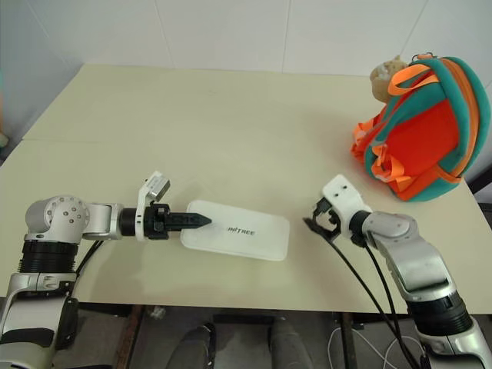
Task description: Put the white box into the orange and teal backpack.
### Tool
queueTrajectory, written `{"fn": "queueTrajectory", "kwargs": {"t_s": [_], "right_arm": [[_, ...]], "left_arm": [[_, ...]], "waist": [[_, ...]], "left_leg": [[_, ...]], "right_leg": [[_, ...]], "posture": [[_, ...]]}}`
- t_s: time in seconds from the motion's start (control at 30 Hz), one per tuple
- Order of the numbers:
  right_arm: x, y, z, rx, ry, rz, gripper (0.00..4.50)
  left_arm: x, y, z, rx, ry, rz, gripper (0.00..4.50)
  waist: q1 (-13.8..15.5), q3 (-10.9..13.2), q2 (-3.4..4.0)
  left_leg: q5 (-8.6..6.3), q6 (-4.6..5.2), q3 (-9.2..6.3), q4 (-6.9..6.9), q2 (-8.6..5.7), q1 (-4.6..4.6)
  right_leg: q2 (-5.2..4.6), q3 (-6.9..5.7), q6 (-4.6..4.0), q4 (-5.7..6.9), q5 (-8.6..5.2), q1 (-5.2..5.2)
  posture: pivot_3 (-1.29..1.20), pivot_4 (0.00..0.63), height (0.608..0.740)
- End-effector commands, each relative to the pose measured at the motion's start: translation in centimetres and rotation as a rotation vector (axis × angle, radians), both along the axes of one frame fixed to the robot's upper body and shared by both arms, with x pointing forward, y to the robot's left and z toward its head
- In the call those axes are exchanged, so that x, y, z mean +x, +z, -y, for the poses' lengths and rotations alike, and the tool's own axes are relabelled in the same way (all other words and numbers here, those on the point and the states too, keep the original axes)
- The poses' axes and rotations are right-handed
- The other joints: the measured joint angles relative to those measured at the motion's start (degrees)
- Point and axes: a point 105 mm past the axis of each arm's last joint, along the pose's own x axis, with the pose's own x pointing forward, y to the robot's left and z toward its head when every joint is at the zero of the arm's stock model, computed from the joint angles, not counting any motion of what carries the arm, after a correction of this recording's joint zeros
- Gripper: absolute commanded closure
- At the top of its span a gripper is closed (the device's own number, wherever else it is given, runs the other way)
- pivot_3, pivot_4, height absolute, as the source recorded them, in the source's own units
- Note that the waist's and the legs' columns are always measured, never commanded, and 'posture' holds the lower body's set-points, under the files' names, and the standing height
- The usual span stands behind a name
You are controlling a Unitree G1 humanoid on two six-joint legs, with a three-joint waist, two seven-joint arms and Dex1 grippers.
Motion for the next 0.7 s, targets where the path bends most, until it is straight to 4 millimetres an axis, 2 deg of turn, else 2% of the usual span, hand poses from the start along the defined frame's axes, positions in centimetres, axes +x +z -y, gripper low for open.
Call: {"fn": "queueTrajectory", "kwargs": {"t_s": [0.03,0.2,0.33,0.47,0.6,0.7], "right_arm": [[1.7,3.0,2.1,0.031,-0.14,0.147,0.0],[3.4,5.0,4.4,0.105,-0.313,0.243,0.0],[4.0,6.8,5.8,0.201,-0.416,0.318,0.0],[4.3,9.0,7.1,0.303,-0.528,0.421,0.0],[4.9,9.5,7.9,0.365,-0.561,0.451,0.0],[6.1,10.2,8.0,0.427,-0.559,0.481,0.0]], "left_arm": [[0.3,-1.9,-1.9,0.221,0.052,0.016,3.17],[0.2,-2.3,-2.5,0.268,0.045,0.023,3.17],[0.6,-1.1,-2.7,0.219,0.063,0.077,3.17],[0.9,1.4,-2.4,0.088,0.077,0.154,3.17],[1.3,3.5,-2.2,-0.023,0.093,0.203,3.18],[1.8,5.5,-2.2,-0.131,0.123,0.246,3.18]], "waist": [[-0.19,0.0,0.0],[-0.65,-0.02,-0.03],[-1.06,-0.02,-0.02],[-1.37,-0.02,-0.02],[-1.19,-0.01,-0.02],[-1.19,0.0,0.0]], "left_leg": [[0.0,0.0,0.0,0.0,0.0,0.0],[0.0,0.0,0.0,-0.02,0.0,0.0],[0.0,0.0,0.0,-0.02,0.0,0.0],[0.0,0.01,0.0,-0.02,0.01,0.01],[0.01,0.01,0.0,-0.03,0.01,-0.01],[0.01,0.01,0.02,-0.06,0.01,-0.03]], "right_leg": [[0.0,0.0,0.0,0.0,0.0,0.0],[-0.01,0.0,0.0,-0.01,0.0,0.02],[-0.01,0.0,0.0,0.0,0.0,0.02],[0.0,0.02,0.01,0.02,0.02,0.01],[0.0,0.02,0.01,0.0,0.02,-0.01],[-0.01,0.02,0.02,-0.01,0.02,-0.02]], "posture": [[0.0,0.15,0.74],[0.0,0.15,0.74],[0.0,0.15,0.74],[0.0,0.15,0.74],[0.0,0.15,0.74],[0.0,0.15,0.74]]}}
